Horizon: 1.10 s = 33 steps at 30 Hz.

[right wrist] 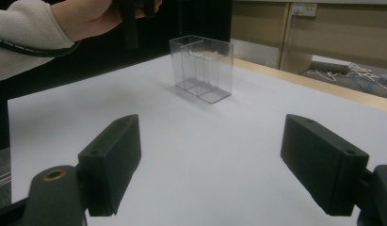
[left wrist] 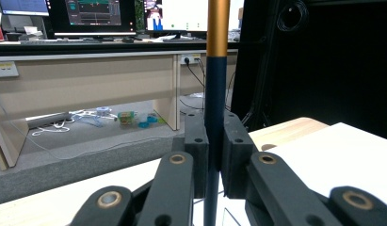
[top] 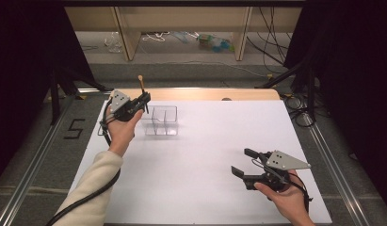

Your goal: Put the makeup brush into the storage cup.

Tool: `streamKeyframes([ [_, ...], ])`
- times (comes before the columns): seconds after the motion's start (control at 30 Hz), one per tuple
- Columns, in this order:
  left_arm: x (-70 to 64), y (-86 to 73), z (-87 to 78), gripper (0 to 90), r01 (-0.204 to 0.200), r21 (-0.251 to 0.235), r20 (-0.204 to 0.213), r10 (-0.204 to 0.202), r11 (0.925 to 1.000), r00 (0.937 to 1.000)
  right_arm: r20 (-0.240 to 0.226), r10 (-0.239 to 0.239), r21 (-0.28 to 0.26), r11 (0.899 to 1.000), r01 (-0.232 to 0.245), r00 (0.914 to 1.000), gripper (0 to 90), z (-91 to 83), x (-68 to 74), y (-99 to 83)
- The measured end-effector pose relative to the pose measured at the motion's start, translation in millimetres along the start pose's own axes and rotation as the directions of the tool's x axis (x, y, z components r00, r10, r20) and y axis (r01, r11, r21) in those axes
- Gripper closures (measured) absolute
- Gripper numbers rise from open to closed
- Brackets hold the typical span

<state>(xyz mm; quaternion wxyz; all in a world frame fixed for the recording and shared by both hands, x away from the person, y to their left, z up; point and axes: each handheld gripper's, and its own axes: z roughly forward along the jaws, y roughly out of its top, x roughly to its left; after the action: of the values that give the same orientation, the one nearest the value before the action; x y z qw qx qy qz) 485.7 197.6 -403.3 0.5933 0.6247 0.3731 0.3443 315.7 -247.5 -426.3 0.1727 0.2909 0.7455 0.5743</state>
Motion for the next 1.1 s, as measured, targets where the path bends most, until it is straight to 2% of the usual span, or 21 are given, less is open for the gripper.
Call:
streamKeyframes([
  [0.07,1.2,-0.7,-0.2,83.2,-0.005,0.010,-0.004,0.005,0.9999,1.0000,0.000,0.000,0.000,1.000,0.000,1.0000,21.7,0.0,0.0,0.0],
  [0.1,1.0,-1.3,0.5,83.2,0.004,0.004,-0.003,-0.004,1.0000,1.0000,0.009,-0.028,-0.017,0.999,0.028,0.9996,21.7,0.7,-1.7,0.1],
  [0.33,2.6,-3.0,1.5,83.2,0.003,0.012,-0.008,-0.003,0.9999,1.0000,0.008,-0.030,-0.019,0.999,0.030,0.9995,21.8,0.9,-1.9,0.0],
  [0.37,2.7,-3.3,1.6,83.2,0.004,0.013,-0.008,-0.004,0.9999,1.0000,0.000,-0.002,0.000,1.000,0.002,1.0000,21.8,0.2,0.0,-0.1],
  [0.43,2.4,-3.9,1.7,83.1,0.013,0.015,-0.009,-0.012,0.9998,0.9999,0.003,-0.014,-0.007,1.000,0.014,0.9999,21.8,0.5,-0.8,0.0],
  [0.47,2.7,-4.1,1.8,83.1,0.010,0.017,-0.009,-0.009,0.9998,0.9999,-0.003,0.001,0.000,1.000,-0.001,1.0000,21.8,0.3,0.2,-0.1],
  [0.53,3.4,-4.4,1.8,83.1,0.002,0.020,-0.011,-0.002,0.9998,0.9999,-0.002,0.000,0.001,1.000,0.000,1.0000,21.8,0.2,0.2,-0.1],
  [0.57,3.5,-4.7,1.9,83.2,0.004,0.021,-0.012,-0.004,0.9998,0.9999,0.006,-0.025,-0.015,1.000,0.025,0.9997,21.8,0.9,-1.5,0.0],
  [0.6,3.7,-5.0,2.0,83.2,0.004,0.021,-0.012,-0.004,0.9998,0.9999,0.002,-0.021,-0.018,1.000,0.021,0.9998,21.8,1.3,-1.4,-0.2],
  [0.63,3.8,-5.3,2.1,83.2,0.006,0.020,-0.013,-0.005,0.9998,0.9999,-0.009,0.003,-0.001,1.000,-0.003,1.0000,21.8,0.6,0.1,-0.3],
  [0.9,3.7,-7.6,3.0,83.2,0.018,0.025,-0.014,-0.018,0.9995,0.9997,-0.010,0.000,0.004,1.000,0.000,0.9999,21.8,0.4,-0.1,-0.3],
  [0.93,4.4,-7.6,3.2,83.1,0.007,0.025,-0.015,-0.007,0.9997,0.9999,-0.006,-0.018,-0.006,1.000,0.018,0.9998,21.8,0.8,-1.1,-0.3],
  [1.0,3.6,-8.5,3.6,83.1,0.025,0.028,-0.016,-0.024,0.9993,0.9996,-0.003,-0.026,-0.012,1.000,0.026,0.9996,21.8,1.2,-1.7,-0.3],
  [1.1,5.3,-9.1,4.4,83.2,0.005,0.028,-0.017,-0.004,0.9996,0.9998,-0.012,-0.001,0.003,1.000,0.001,0.9999,21.8,0.5,0.0,-0.3],
])
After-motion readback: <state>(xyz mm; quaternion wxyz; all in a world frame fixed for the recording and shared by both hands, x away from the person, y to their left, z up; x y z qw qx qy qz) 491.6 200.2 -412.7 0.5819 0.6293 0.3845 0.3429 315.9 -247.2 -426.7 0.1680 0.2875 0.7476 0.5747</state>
